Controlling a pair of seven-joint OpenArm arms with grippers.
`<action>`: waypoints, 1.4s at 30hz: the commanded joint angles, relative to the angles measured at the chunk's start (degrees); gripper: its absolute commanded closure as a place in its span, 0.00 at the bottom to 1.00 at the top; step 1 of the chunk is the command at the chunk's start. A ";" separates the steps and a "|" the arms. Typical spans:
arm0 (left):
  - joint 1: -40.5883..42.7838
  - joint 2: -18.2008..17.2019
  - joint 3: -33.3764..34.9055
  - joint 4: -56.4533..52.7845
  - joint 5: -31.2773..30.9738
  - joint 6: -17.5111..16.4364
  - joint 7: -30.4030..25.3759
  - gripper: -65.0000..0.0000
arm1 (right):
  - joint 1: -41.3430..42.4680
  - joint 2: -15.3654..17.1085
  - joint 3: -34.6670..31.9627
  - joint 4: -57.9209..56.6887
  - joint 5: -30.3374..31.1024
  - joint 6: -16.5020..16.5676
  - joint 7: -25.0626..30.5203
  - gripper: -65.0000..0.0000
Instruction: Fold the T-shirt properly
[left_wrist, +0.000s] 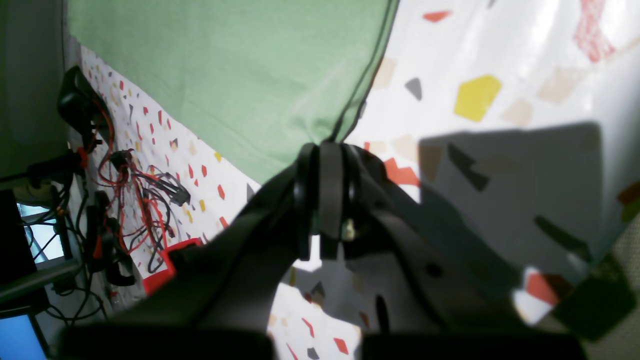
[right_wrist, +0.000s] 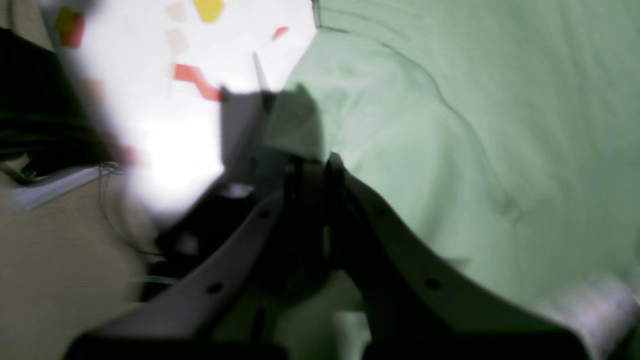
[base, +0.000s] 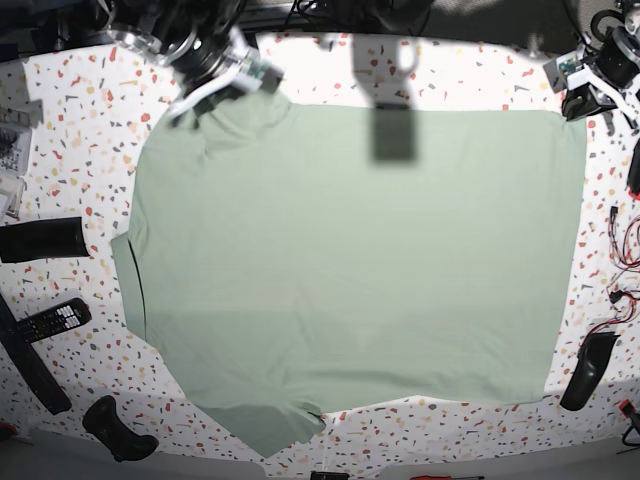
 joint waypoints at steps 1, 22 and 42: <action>0.28 -0.83 -0.37 0.48 0.15 -0.33 -0.46 1.00 | 0.42 1.03 0.66 1.99 0.11 -0.28 0.50 1.00; -0.33 -1.49 -0.48 7.19 0.15 6.27 0.68 1.00 | 0.61 1.01 0.66 10.40 6.60 -0.31 -6.27 1.00; -9.25 -1.14 -0.46 7.10 -27.36 2.71 6.71 1.00 | 15.23 -3.10 0.66 6.01 20.09 -1.22 -5.68 1.00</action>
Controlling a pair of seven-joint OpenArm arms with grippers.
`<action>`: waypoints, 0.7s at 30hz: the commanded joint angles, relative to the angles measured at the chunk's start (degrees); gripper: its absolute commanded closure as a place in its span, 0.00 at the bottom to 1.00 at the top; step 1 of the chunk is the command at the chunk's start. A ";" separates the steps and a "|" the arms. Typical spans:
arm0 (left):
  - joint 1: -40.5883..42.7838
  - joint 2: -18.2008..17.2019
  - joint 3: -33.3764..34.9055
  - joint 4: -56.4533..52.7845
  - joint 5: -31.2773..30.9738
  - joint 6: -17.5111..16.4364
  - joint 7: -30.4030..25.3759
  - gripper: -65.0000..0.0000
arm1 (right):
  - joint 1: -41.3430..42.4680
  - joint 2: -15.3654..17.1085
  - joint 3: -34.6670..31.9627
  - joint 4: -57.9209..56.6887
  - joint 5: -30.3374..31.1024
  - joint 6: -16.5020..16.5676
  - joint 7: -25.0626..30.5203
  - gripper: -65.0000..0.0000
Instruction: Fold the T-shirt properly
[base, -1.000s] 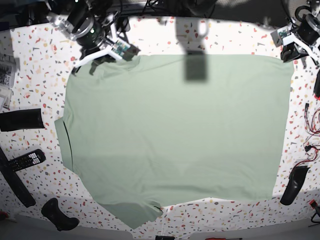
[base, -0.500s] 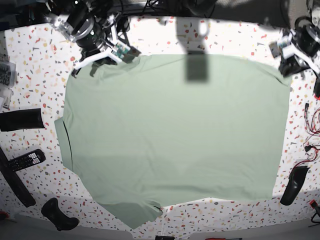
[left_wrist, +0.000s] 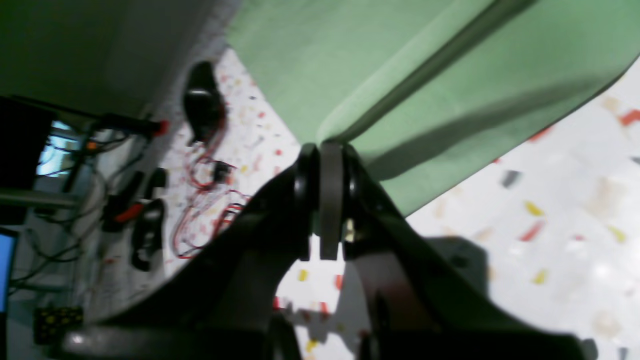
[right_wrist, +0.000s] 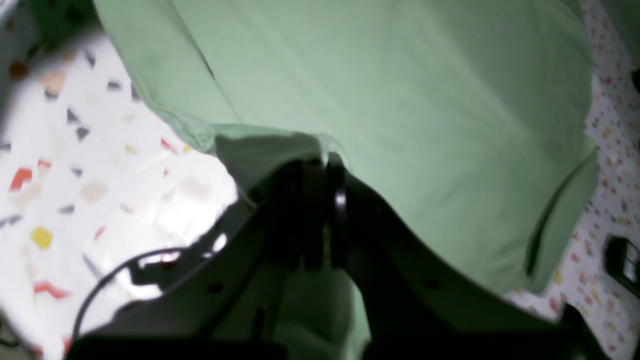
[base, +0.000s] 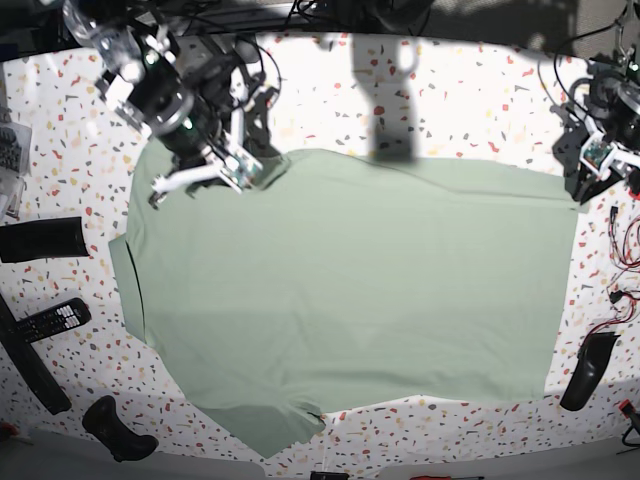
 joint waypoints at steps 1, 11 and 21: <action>-0.44 -1.11 -0.52 0.72 -0.92 1.07 -0.98 1.00 | 1.40 -0.13 0.26 -0.17 -0.13 -0.57 1.11 1.00; -4.92 -1.05 -0.52 -4.55 -6.01 -1.55 -1.25 1.00 | 10.32 -4.85 0.26 -7.10 -0.11 -0.48 1.95 1.00; -15.82 4.13 -0.50 -12.76 -9.44 -3.45 -1.25 1.00 | 16.55 -4.83 0.26 -7.37 2.43 -0.42 1.90 1.00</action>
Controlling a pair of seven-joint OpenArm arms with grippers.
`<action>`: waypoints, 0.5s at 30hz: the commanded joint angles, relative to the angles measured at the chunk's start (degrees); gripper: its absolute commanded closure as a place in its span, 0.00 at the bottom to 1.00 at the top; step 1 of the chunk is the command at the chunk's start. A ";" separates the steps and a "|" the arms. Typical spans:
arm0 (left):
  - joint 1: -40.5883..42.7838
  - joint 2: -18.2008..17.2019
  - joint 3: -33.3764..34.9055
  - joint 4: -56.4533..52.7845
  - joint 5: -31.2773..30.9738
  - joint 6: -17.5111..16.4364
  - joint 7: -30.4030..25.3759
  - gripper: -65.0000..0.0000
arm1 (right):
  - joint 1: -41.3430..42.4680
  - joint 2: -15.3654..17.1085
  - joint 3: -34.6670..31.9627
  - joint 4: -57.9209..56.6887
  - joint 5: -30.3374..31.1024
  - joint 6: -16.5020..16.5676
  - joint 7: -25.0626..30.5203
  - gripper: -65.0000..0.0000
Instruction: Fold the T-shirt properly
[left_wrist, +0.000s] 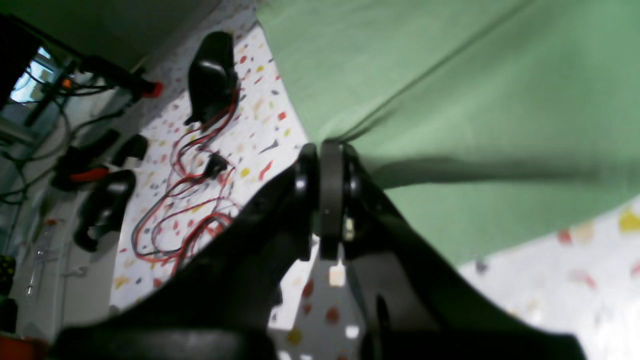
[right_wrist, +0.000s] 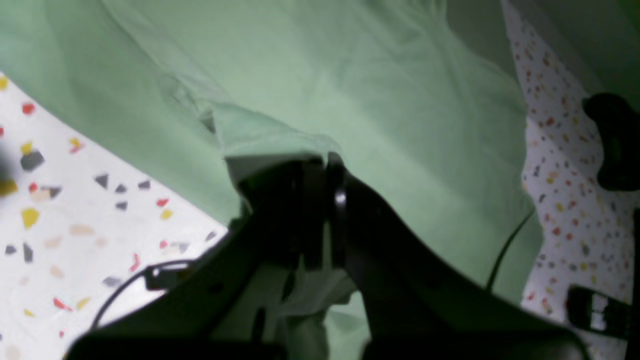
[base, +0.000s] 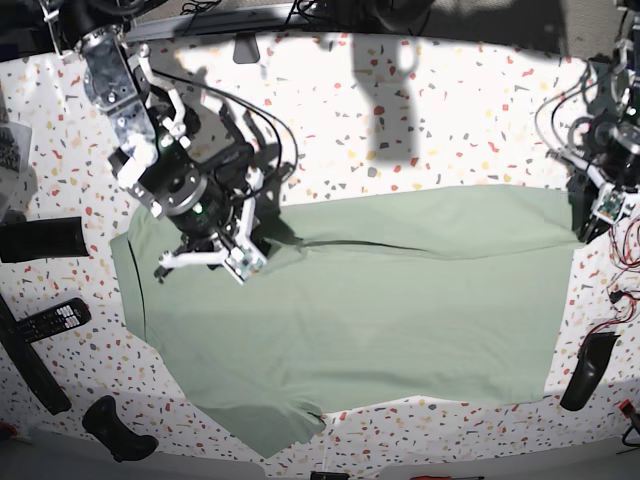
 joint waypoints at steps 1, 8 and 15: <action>-1.31 -0.59 -0.55 0.11 -0.52 0.15 -1.22 1.00 | 1.62 0.44 0.31 0.85 0.00 -0.39 1.55 1.00; -6.34 1.51 -0.55 -4.90 -0.37 0.00 -1.20 1.00 | 3.37 0.44 0.31 0.83 0.00 -0.39 1.53 1.00; -12.26 2.23 -0.55 -13.11 -0.35 -0.28 -1.18 1.00 | 3.39 0.42 0.31 -1.36 0.02 -0.39 1.60 1.00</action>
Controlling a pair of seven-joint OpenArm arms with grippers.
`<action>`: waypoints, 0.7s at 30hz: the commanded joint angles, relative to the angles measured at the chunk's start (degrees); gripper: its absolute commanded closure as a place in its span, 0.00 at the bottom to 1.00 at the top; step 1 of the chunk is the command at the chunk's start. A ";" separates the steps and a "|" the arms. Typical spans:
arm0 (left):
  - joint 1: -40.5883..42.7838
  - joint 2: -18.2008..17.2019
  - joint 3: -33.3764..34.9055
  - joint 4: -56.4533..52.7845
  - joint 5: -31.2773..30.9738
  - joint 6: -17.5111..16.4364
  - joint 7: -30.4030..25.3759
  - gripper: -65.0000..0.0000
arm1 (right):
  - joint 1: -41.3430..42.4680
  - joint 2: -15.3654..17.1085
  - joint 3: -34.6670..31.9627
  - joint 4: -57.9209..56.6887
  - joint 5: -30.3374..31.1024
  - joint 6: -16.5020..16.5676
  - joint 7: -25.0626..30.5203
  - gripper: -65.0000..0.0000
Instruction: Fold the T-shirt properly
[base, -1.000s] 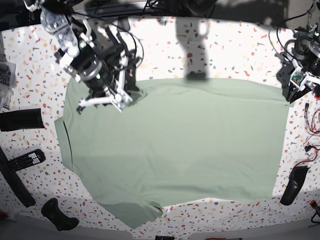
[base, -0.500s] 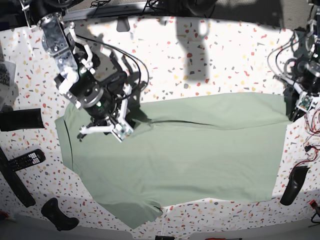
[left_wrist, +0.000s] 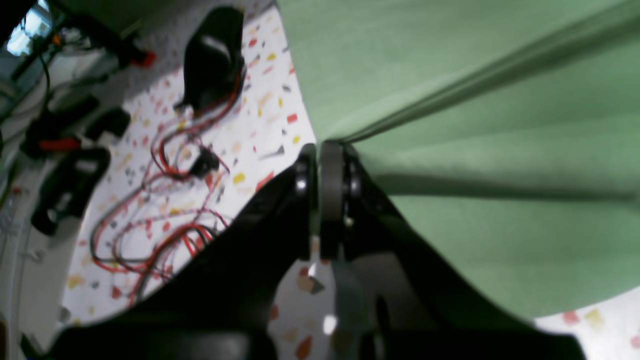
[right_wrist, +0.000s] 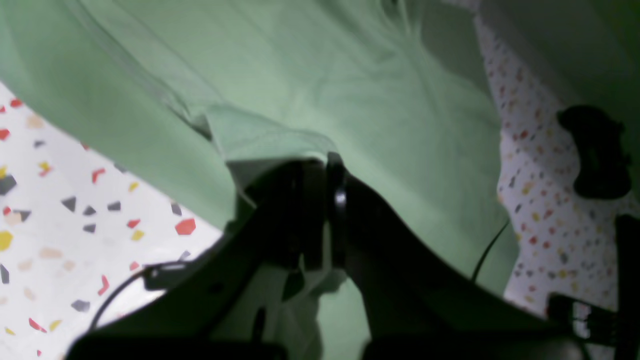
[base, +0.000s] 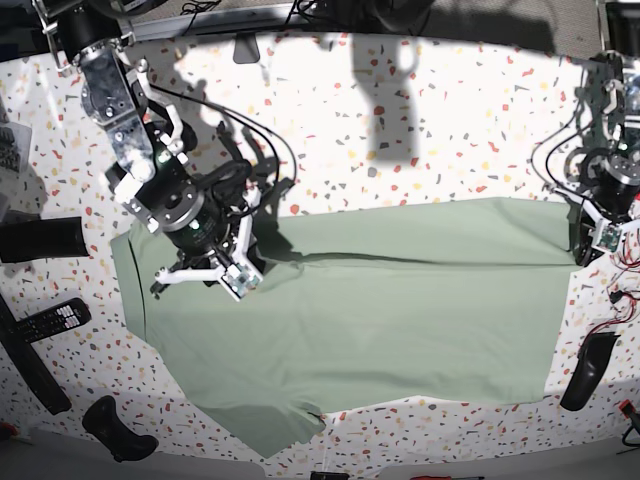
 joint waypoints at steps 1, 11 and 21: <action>-1.07 -0.66 -0.52 -0.20 -0.59 -0.22 -1.31 1.00 | 1.11 0.46 0.31 -0.07 -0.04 -0.39 1.18 1.00; -1.44 -0.04 -0.52 -2.58 -0.59 -2.32 -6.78 1.00 | 4.35 0.44 0.31 -8.81 0.00 -0.42 3.17 1.00; -2.12 0.26 -0.50 -2.58 -0.61 -2.34 -7.85 0.98 | 9.55 -2.71 0.31 -10.47 -0.02 -0.39 3.26 1.00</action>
